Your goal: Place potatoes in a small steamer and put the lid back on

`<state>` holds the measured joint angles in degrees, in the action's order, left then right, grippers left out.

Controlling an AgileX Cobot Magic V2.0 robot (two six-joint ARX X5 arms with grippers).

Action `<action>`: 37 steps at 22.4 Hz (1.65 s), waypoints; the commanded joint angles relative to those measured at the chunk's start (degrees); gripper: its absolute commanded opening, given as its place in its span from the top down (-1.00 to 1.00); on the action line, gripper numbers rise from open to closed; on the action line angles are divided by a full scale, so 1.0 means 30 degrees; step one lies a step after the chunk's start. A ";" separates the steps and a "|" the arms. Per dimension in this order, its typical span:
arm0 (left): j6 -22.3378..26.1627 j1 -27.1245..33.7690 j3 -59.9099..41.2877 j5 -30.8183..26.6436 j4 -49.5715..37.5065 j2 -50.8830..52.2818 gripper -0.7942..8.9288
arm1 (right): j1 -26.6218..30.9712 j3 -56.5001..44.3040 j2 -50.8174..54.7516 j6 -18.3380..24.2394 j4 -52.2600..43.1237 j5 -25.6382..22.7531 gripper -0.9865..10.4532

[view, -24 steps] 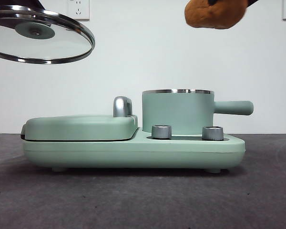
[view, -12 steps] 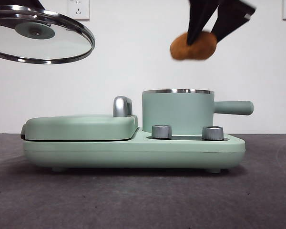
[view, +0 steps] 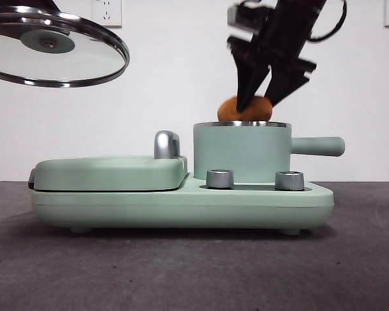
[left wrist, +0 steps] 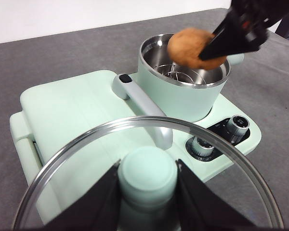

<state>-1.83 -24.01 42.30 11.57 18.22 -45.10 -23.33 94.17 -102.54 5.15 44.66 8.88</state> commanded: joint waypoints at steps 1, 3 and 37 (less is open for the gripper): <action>-0.0211 -0.0073 0.0240 -0.0015 -0.0517 -0.0044 0.82 | -0.0015 0.0510 -0.0750 0.0175 -0.0444 -0.0022 0.46; -0.0204 -0.0073 0.0240 -0.0015 -0.0517 -0.0044 0.82 | -0.0015 0.0510 -0.1013 0.0175 -0.0758 0.0000 0.46; -0.0131 -0.0073 0.0240 -0.0007 -0.0510 -0.0051 0.82 | -0.0029 -0.4983 0.8051 -0.0226 -0.2594 0.0022 0.31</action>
<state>-2.39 -24.01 42.30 11.57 18.24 -45.10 -23.14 78.74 -79.02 5.45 37.47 8.97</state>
